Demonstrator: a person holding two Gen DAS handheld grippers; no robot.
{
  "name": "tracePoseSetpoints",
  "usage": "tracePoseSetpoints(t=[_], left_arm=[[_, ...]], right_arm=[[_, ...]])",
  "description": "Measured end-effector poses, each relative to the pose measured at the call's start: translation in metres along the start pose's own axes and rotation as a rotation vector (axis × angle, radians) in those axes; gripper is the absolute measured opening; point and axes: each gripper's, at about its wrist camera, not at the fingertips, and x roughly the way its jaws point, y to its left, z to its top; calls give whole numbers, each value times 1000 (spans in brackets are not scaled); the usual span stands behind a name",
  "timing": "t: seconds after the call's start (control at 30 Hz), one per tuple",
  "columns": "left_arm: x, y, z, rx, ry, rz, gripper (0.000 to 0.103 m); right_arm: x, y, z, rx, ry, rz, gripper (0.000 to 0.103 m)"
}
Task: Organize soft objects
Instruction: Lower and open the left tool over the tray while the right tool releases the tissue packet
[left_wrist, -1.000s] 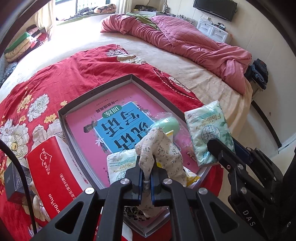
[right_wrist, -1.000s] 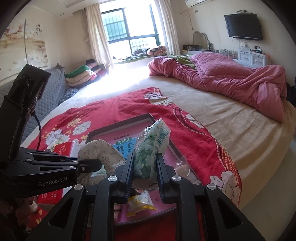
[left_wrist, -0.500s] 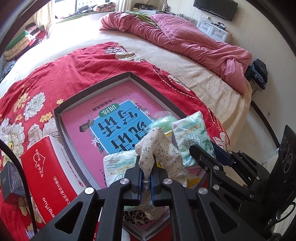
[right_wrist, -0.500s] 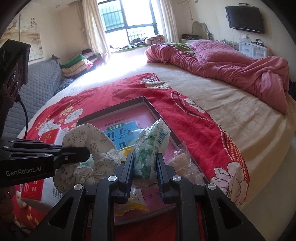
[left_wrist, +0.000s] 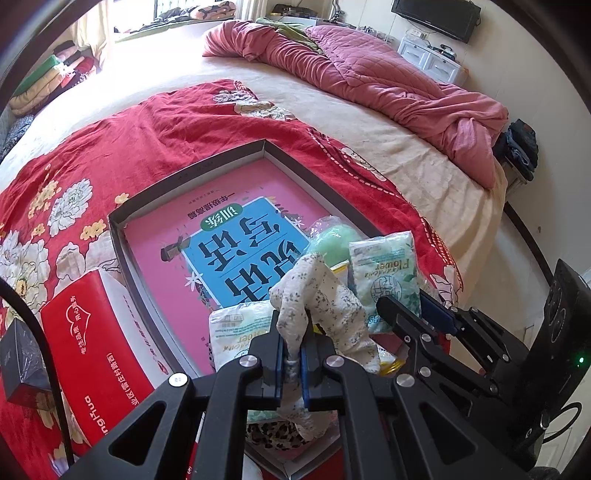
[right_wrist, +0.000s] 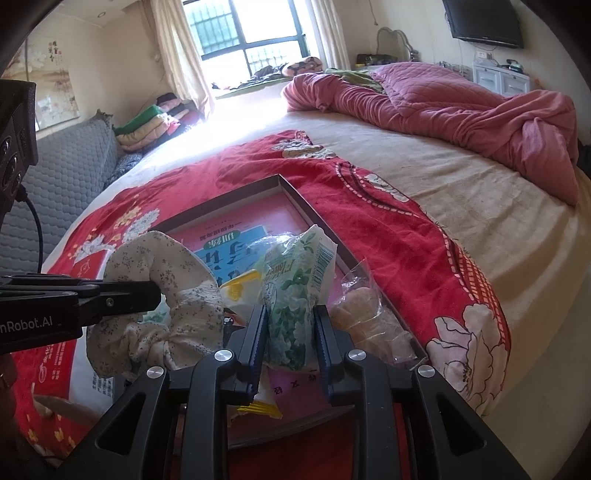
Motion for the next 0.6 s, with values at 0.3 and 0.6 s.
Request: tracePoseSetpoints(t=[0.3, 0.6], left_arm=[[3, -2, -1, 2, 16, 12, 8], [1, -7, -2, 32, 13, 40, 16]], right_arm=[[-9, -4, 1, 32, -30, -6, 51], [-29, -11, 4, 57, -95, -56, 62]])
